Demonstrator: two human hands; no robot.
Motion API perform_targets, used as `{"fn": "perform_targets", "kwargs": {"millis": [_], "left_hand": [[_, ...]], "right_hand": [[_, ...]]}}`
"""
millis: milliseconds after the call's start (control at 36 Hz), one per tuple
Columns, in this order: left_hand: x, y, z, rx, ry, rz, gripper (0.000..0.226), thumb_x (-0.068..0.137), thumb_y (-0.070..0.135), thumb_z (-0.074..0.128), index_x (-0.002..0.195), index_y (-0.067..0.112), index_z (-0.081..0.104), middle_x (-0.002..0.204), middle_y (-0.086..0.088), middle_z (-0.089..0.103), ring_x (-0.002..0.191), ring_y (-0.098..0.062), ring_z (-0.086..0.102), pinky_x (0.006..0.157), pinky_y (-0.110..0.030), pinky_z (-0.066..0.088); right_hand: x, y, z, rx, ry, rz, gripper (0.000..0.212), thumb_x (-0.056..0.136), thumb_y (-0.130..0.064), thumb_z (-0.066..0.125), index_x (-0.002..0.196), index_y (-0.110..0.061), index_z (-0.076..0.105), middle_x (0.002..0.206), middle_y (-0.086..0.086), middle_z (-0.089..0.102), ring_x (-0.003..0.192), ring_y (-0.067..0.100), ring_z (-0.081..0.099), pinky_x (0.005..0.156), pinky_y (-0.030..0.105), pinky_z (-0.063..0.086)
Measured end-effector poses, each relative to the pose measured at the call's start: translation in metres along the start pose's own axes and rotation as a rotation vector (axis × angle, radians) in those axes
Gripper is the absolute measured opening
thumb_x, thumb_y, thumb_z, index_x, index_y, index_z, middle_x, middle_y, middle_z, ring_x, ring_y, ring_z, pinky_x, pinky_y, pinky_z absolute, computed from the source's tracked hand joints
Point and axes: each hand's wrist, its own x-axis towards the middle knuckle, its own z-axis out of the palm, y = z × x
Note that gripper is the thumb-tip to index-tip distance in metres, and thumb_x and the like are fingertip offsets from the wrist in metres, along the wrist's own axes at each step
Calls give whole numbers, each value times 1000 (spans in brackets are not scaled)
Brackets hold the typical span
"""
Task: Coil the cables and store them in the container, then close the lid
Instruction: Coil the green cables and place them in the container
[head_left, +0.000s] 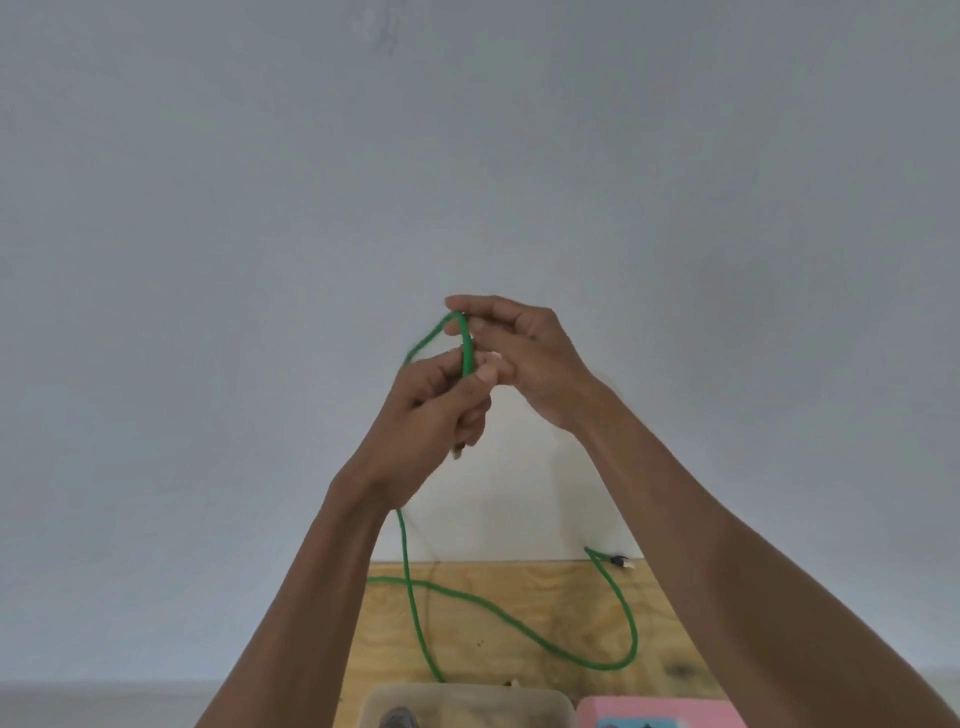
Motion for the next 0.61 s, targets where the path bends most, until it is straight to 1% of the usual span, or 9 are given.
{"fn": "perform_targets", "kwargs": {"millis": [56,139,250,333,389,444,500,556,611], "left_hand": [[5,7,0,-76,-21,34,33,104,25,50,111,-3,67,63,0,42,55,-18,41,65,-39,37],[13,18,3,-119,23,79,36,107,30,46,101,7,74,61,-3,48,53,-20,44,63,-40,40],[24,30,13,-223,114,77,47,100,40,49,93,-1,70,51,-3,35,46,-18,35,56,-32,40],[31,37,15,-326,102,95,44,96,36,53,101,-6,67,52,-1,31,45,-14,33,55,-27,41],[35,42,13,-364,49,119,35,98,27,54,110,-3,68,58,-3,33,50,-15,34,57,-28,42],[41,46,10,-366,33,128,29,103,21,50,120,3,67,63,-4,40,56,-18,39,63,-32,43],[48,48,6,-311,90,131,28,105,22,48,122,9,67,65,-3,46,59,-18,44,68,-33,45],[54,50,1,-238,154,149,28,106,25,49,118,11,69,66,-3,50,58,-17,48,72,-35,48],[60,51,-3,-147,189,174,28,105,27,49,114,11,70,67,-4,55,62,-19,52,77,-38,49]], "right_hand": [[-1,2,0,15,-39,-31,37,97,11,46,130,1,58,91,26,70,71,18,70,57,30,56],[-1,5,3,49,-34,-67,36,98,13,39,131,6,52,48,2,61,40,18,61,47,29,51],[11,16,11,30,133,-22,26,97,-15,48,106,2,66,55,-6,61,51,16,59,50,24,46],[13,21,19,-72,147,-9,47,91,-9,44,55,-29,66,52,-11,58,71,20,52,70,28,43],[11,18,24,-97,150,8,51,89,-2,44,46,-27,58,46,-11,51,61,12,51,69,24,41],[10,17,26,-112,177,17,42,98,5,41,61,-10,53,53,-9,50,56,8,49,64,22,41],[7,16,31,-111,150,28,22,102,-3,46,83,-3,56,72,2,58,67,16,57,65,27,51],[3,14,32,-209,101,4,16,104,-20,49,98,-15,62,92,13,65,74,26,68,74,36,60],[1,11,32,-204,68,-9,15,104,-26,49,99,-20,62,92,14,64,68,22,70,76,46,62]]}}
